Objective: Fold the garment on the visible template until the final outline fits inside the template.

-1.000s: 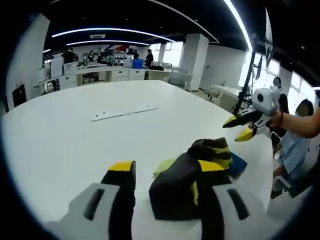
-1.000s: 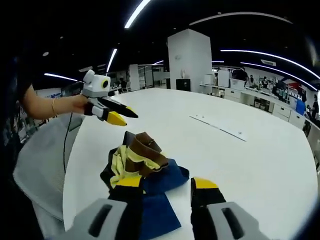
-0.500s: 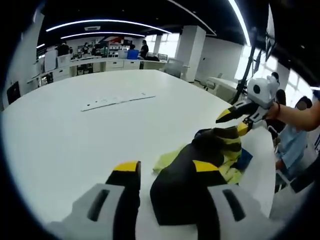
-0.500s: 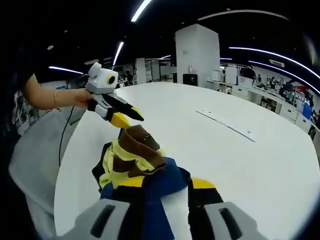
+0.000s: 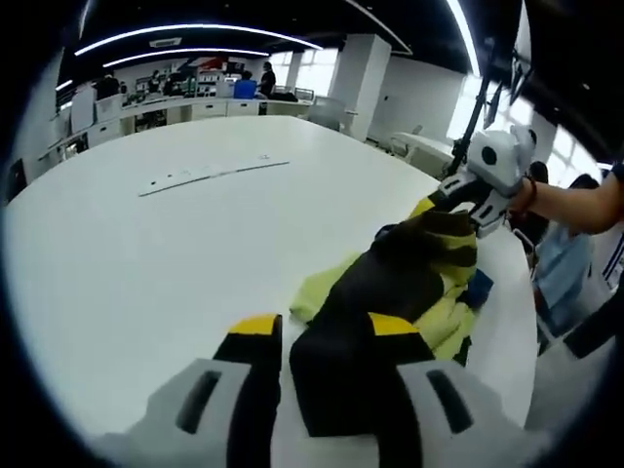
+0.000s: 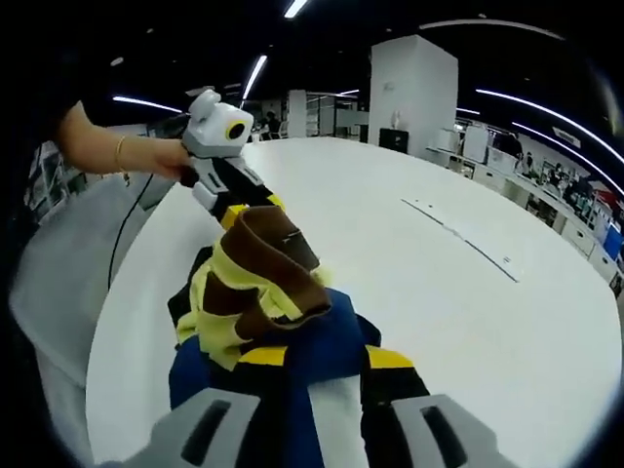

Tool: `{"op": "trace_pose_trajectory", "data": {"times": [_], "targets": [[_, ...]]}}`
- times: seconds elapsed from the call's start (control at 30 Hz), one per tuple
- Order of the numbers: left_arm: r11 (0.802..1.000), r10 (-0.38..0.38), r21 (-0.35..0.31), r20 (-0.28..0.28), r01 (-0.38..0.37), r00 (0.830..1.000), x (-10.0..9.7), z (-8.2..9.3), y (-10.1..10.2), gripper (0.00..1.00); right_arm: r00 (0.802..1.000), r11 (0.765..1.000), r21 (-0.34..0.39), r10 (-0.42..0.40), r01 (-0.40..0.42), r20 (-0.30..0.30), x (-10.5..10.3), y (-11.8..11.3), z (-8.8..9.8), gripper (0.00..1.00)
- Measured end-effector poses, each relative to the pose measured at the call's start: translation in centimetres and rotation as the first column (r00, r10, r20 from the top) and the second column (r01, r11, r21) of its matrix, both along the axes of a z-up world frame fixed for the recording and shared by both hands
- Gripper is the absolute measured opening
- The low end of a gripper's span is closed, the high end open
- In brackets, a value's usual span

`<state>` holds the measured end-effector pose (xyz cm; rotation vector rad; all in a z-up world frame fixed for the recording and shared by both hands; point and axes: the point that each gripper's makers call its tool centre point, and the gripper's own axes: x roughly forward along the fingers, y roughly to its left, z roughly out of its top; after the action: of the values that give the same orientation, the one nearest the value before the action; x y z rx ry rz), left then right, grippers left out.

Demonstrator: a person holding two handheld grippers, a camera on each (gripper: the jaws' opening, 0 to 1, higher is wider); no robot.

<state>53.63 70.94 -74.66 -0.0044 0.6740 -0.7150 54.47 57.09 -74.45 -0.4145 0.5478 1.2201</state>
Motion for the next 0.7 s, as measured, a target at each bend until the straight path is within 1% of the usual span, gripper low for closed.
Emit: {"op": "trace_pose_trajectory", "data": {"times": [0.13, 0.2, 0.27, 0.3, 0.33, 0.37, 0.4, 0.43, 0.53, 0.57, 0.67, 0.7], "targets": [[1.0, -0.013, -0.003, -0.015, 0.013, 1.0, -0.1, -0.5, -0.2, 0.26, 1.0, 1.0, -0.015, 0.003, -0.003, -0.011, 0.2, 0.0, -0.7, 0.24], [1.0, -0.016, 0.01, -0.032, 0.017, 0.999, -0.2, -0.9, -0.1, 0.25, 1.0, 1.0, -0.021, 0.001, -0.001, -0.022, 0.3, 0.0, -1.0, 0.24], [0.998, -0.03, 0.057, -0.033, 0.032, 0.999, -0.3, -1.5, 0.1, 0.23, 1.0, 1.0, -0.029, -0.004, 0.003, -0.026, 0.4, -0.1, -1.3, 0.2], [0.994, -0.038, 0.102, -0.031, 0.041, 0.999, -0.4, -1.9, 0.5, 0.21, 1.0, 0.999, -0.033, -0.005, 0.004, -0.025, 0.4, -0.1, -1.3, 0.18], [0.991, -0.042, 0.128, -0.031, 0.046, 0.999, -0.5, -2.2, 0.7, 0.18, 1.0, 0.999, -0.035, -0.005, 0.004, -0.025, 0.4, -0.2, -1.4, 0.17], [0.99, -0.047, 0.133, -0.01, 0.048, 0.999, -0.5, -2.2, 0.6, 0.17, 1.0, 0.999, -0.039, -0.005, 0.004, -0.026, 0.4, -0.2, -1.5, 0.15], [0.991, -0.046, 0.123, -0.019, 0.048, 0.999, -0.6, -2.2, 0.5, 0.17, 1.0, 0.999, -0.044, -0.005, 0.003, -0.026, 0.4, -0.2, -1.6, 0.13], [0.992, -0.052, 0.119, -0.005, 0.052, 0.999, -0.4, -2.0, 0.5, 0.16, 1.0, 0.999, -0.054, -0.003, 0.001, -0.024, 0.4, -0.3, -1.8, 0.12], [0.992, -0.044, 0.114, -0.006, 0.045, 0.999, -0.4, -2.1, 0.6, 0.13, 1.0, 0.998, -0.068, 0.0, -0.001, -0.019, 0.4, -0.3, -2.0, 0.08], [0.992, -0.044, 0.117, -0.005, 0.044, 0.999, -0.4, -2.1, 0.7, 0.12, 1.0, 0.997, -0.075, -0.001, 0.0, -0.016, 0.5, -0.3, -2.2, 0.06], [0.986, -0.049, 0.159, 0.018, 0.045, 0.999, -0.4, -2.3, 0.9, 0.05, 1.0, 0.996, -0.085, -0.001, 0.0, -0.009, 0.5, -0.3, -2.4, 0.01], [0.987, -0.052, 0.152, 0.016, 0.049, 0.999, -0.5, -2.2, 0.7, 0.04, 1.0, 0.996, -0.088, -0.002, 0.001, -0.009, 0.5, -0.3, -2.5, 0.0]]}}
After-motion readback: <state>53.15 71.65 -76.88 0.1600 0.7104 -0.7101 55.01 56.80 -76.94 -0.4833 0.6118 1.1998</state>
